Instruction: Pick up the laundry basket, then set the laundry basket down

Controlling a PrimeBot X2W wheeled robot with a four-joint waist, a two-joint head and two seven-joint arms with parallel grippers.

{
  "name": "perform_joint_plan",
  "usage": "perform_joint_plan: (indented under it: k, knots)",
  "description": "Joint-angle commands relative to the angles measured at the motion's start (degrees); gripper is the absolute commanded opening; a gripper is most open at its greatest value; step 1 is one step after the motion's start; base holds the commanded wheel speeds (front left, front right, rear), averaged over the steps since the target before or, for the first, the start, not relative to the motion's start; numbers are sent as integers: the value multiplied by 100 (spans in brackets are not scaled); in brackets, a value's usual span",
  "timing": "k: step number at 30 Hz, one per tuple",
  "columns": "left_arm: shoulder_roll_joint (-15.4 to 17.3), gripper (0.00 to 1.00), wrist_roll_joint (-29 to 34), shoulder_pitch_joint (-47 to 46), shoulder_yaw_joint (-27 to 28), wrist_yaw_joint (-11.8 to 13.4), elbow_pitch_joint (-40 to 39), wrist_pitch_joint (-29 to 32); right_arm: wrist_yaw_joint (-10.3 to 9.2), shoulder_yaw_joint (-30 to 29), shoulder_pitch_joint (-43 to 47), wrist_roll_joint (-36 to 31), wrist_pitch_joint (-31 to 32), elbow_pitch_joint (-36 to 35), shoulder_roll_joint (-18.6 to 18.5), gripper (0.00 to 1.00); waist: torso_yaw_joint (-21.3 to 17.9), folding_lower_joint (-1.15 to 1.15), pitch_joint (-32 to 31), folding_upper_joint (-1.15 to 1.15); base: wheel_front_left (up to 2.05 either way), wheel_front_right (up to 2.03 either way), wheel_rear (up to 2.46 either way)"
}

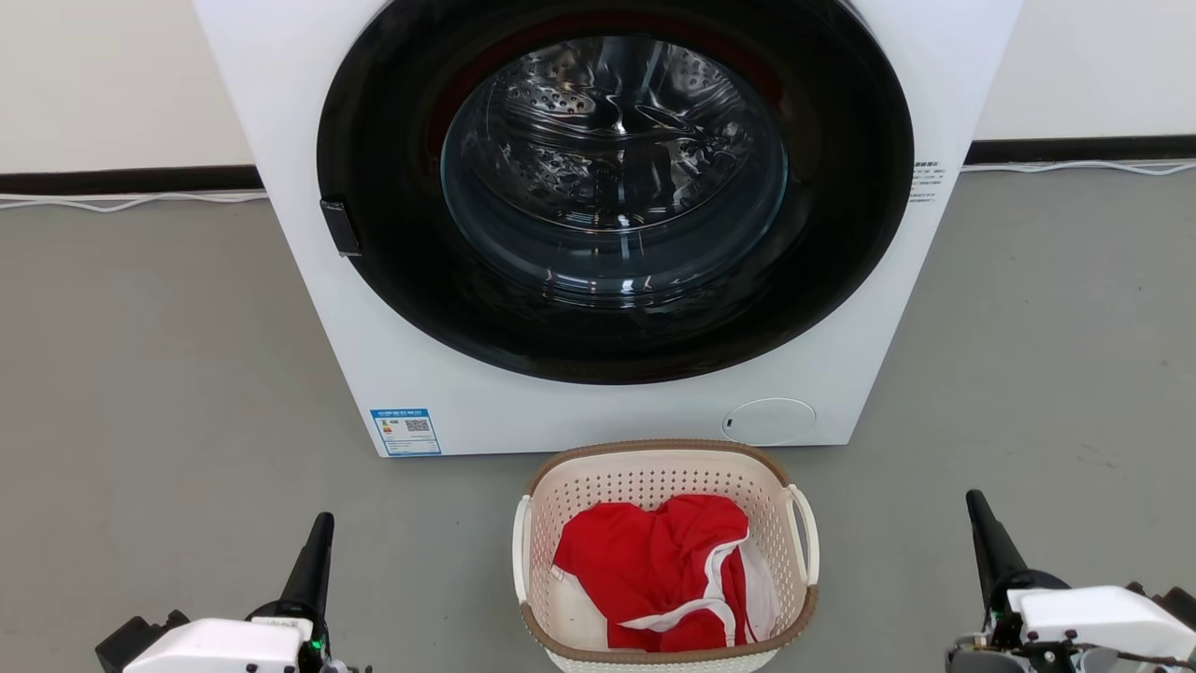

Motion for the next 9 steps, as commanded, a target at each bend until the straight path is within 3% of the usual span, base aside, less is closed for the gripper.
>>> perform_joint_plan:
  k: [1,9]
  knots:
    - [48,0,-167,-371,179,-98,-173,56,38,96,-319,233,91,-212,-66,0,3,0,2,0,0,0,0]
    - [44,0,-741,-478,234,-190,-196,225,40,83,-397,972,224,-252,-70,0,20,0,14,0,0,0,0]
